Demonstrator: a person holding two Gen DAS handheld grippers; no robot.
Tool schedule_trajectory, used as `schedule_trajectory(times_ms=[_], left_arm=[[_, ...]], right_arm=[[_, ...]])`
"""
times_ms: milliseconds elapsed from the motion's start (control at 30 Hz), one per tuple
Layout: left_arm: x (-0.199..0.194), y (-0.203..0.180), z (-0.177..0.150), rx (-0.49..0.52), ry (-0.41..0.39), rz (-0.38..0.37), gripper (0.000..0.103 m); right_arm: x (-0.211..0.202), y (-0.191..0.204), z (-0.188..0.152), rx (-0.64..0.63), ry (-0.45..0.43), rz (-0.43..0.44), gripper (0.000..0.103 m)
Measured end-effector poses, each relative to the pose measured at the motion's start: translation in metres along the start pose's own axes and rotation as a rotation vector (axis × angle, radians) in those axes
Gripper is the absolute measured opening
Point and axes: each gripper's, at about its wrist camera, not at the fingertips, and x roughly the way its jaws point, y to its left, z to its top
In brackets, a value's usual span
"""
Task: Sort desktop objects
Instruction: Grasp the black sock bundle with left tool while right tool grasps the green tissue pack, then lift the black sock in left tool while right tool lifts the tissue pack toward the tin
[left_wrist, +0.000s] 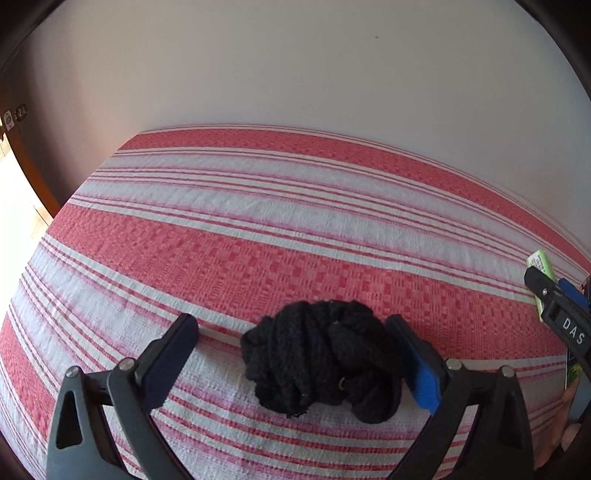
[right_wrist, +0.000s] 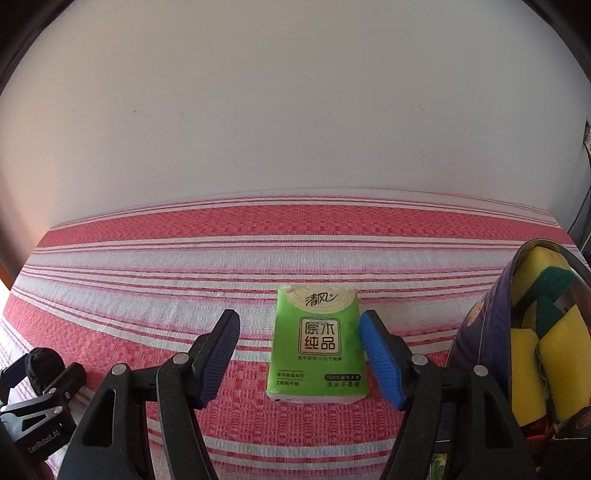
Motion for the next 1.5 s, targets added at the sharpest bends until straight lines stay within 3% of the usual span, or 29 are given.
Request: schedule_trajectory(times_ms=[67, 100, 133, 167, 267, 300, 433, 500, 600, 700, 800, 1067, 1500], left_arm=[[0.0, -0.002, -0.001, 0.002, 0.001, 0.008, 0.102], [0.0, -0.003, -0.001, 0.002, 0.0, 0.006, 0.101], [-0.001, -0.003, -0.001, 0.003, -0.001, 0.005, 0.099], [-0.002, -0.004, -0.001, 0.006, -0.003, 0.003, 0.098], [-0.008, -0.01, -0.002, 0.035, -0.024, -0.017, 0.078], [-0.01, -0.013, -0.003, 0.046, -0.032, -0.026, 0.067], [-0.01, -0.012, -0.001, 0.051, -0.036, -0.036, 0.062], [-0.011, -0.012, 0.0, 0.049, -0.039, -0.047, 0.06], [-0.018, -0.01, -0.002, 0.036, -0.064, -0.133, 0.06], [-0.031, -0.014, -0.004, 0.076, -0.129, -0.149, 0.06], [-0.043, -0.023, -0.006, 0.106, -0.179, -0.155, 0.06], [-0.042, -0.021, -0.004, 0.077, -0.167, -0.154, 0.06], [-0.061, -0.037, -0.015, 0.147, -0.247, -0.147, 0.06]], right_arm=[[0.006, 0.003, 0.003, 0.0, 0.021, -0.021, 0.068], [0.009, 0.002, 0.003, 0.005, 0.037, -0.009, 0.061], [0.015, 0.0, 0.003, 0.013, 0.071, 0.02, 0.041], [0.015, -0.002, 0.003, 0.022, 0.06, 0.021, 0.037], [0.014, 0.003, 0.003, -0.008, 0.058, 0.019, 0.031], [0.014, 0.005, 0.003, -0.019, 0.057, 0.015, 0.027], [0.009, 0.007, 0.001, 0.022, 0.057, 0.05, 0.027], [0.008, -0.01, 0.001, 0.057, 0.049, 0.111, 0.027], [-0.008, -0.032, -0.003, 0.132, -0.026, 0.199, 0.027], [-0.026, -0.036, -0.007, 0.137, -0.109, 0.216, 0.027], [-0.039, -0.034, -0.01, 0.13, -0.154, 0.222, 0.027], [-0.057, -0.029, -0.02, 0.106, -0.207, 0.199, 0.027], [-0.097, -0.028, -0.049, 0.071, -0.301, 0.148, 0.027]])
